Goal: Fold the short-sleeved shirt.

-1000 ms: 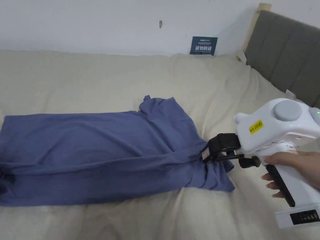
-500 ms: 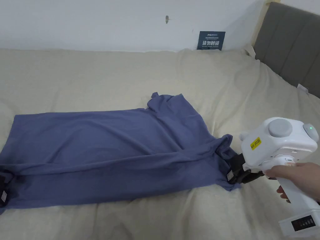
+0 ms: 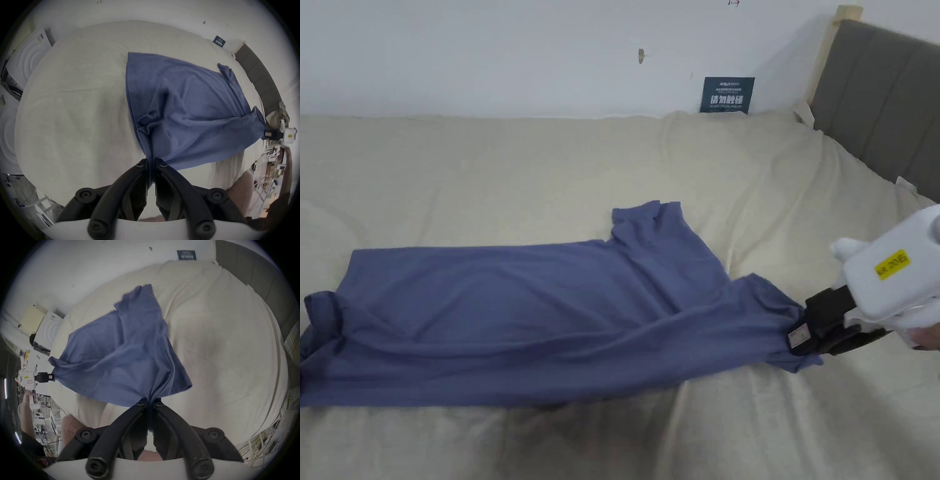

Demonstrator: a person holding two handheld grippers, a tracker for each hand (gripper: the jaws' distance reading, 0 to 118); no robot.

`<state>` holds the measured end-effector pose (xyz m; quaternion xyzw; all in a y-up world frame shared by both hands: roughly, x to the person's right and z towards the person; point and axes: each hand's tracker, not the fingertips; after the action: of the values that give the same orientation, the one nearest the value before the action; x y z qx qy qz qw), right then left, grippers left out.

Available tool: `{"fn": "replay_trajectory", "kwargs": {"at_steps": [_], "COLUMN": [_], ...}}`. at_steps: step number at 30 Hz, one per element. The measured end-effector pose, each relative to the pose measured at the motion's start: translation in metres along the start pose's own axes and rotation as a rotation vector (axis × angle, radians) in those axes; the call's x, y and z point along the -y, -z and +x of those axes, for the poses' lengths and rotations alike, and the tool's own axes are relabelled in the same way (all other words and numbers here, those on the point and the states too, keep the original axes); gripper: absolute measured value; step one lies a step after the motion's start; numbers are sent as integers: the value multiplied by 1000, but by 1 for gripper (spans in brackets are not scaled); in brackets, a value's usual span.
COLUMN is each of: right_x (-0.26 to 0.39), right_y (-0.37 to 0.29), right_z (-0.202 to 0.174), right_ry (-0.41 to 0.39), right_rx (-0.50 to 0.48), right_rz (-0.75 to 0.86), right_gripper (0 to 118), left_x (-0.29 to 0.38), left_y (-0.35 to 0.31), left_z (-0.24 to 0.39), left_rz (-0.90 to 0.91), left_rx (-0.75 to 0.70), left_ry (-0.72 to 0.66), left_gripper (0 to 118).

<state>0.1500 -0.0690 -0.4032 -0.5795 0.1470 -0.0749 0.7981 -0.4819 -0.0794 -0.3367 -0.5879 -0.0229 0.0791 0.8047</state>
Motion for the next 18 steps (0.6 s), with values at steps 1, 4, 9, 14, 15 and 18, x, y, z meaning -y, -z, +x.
{"fn": "replay_trajectory", "kwargs": {"at_steps": [1,4,9,14,15,18], "right_x": [9,38,86,104,106,114], "right_y": [-10,-30,-9,51,55,40], "right_z": [0,7,30,46,46,35], "right_ry": [5,29,62,75,66,5], "right_rx": [-14,-39,-6,52,57,153], "right_rz": [-2,-17,-101,-144,-132,-50], "right_gripper": [3,3,3,6,16,92], "left_x": [12,45,87,112,115,103], "left_y": [-13,-35,-9,45,47,61], "left_z": [14,23,8,-12,-15,-65], "left_rz": [5,21,-42,-73,-61,-6], "left_rx": [7,45,87,77,71,25], "left_ry": [7,1,-1,-54,-57,-59], "left_gripper": [8,8,8,14,28,105]}}
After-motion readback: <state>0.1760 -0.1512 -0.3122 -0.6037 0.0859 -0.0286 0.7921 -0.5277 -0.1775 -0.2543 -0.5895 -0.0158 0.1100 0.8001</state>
